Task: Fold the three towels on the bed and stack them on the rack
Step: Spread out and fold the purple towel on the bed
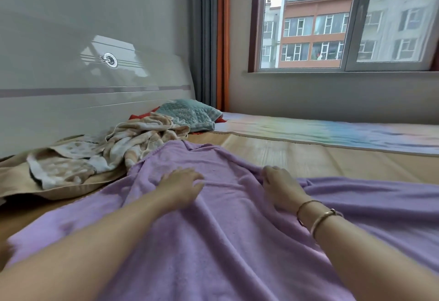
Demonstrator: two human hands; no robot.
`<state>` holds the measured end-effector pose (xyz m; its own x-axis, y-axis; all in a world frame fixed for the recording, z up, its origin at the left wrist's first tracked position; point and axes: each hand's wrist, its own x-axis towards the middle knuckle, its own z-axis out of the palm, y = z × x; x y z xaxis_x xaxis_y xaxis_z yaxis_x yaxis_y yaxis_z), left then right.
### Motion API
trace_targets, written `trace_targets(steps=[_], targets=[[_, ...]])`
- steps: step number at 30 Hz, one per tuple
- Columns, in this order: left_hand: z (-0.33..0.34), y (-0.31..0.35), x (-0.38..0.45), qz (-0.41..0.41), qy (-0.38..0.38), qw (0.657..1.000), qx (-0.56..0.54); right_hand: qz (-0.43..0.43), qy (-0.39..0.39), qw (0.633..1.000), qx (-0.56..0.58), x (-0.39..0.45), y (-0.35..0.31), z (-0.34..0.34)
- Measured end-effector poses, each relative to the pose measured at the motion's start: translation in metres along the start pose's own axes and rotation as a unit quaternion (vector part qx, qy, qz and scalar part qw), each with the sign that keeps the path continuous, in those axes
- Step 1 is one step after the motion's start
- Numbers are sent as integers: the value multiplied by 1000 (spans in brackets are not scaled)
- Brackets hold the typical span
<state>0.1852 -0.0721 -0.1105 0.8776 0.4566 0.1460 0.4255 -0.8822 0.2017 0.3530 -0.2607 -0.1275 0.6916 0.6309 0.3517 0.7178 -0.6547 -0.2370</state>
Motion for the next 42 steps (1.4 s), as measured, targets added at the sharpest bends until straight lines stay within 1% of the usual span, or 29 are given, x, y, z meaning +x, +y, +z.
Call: trace_targets(steps=[3,7,10,12,14,15,16,18,19,20,21,22,23,24,25,26,27,28,29,30,31,32,33,34,36,38,40,42], targets=[[11,63,14,65,4,998,-19,71,14,997,-13,-6,43,-21],[29,115,45,97,20,993,-72,134,-10,991,-24,-6,96,-35],[46,138,79,114,43,988,-99,146,-15,989,-7,8,126,-31],[58,148,107,120,61,986,-97,149,-24,988,-2,23,140,-24],[64,153,133,101,51,991,-73,149,-60,986,-32,35,146,-21],[66,156,145,86,27,995,-49,141,-93,984,-61,40,147,-22],[66,154,154,71,-15,997,-22,133,-126,980,-79,45,146,-25],[63,154,173,49,-123,991,21,129,-194,969,-80,56,150,-35],[56,152,180,39,-181,982,41,135,-229,961,-73,61,152,-39],[47,150,184,26,-245,968,54,145,-246,957,-58,65,153,-41],[37,150,186,6,-316,947,66,163,-241,956,-31,69,157,-40],[35,148,187,-9,-361,931,63,179,-219,959,7,70,163,-34],[31,146,188,-14,-357,932,64,198,-171,964,43,72,166,-31],[33,145,189,-11,-305,951,58,213,-111,968,68,73,170,-26],[38,145,192,-5,-199,979,31,218,-40,972,71,74,172,-22],[45,146,194,-5,-63,998,-18,223,39,973,55,77,177,-18],[53,148,197,-14,62,994,-84,227,109,967,41,80,180,-15],[60,150,199,-20,133,982,-135,223,153,962,43,82,181,-16],[64,155,197,-21,115,980,-159,215,147,964,58,84,181,-16],[71,160,197,-9,41,987,-154,200,98,972,78,84,180,-16],[83,164,195,0,-39,992,-118,186,28,978,87,82,181,-12],[93,166,195,17,-75,995,-64,174,-44,982,65,80,184,-6],[100,164,195,33,-78,996,-18,165,-100,981,15,75,186,0],[102,162,195,46,-60,997,12,153,-121,980,-37,71,191,5],[102,157,189,55,-25,997,44,137,-111,981,-84,63,192,7],[101,161,176,61,-8,997,37,134,-86,984,-76,54,188,0],[101,173,153,86,-24,996,15,129,-75,986,-70,42,184,-10],[103,195,123,114,-70,991,8,133,-100,984,-58,19,184,-28]])
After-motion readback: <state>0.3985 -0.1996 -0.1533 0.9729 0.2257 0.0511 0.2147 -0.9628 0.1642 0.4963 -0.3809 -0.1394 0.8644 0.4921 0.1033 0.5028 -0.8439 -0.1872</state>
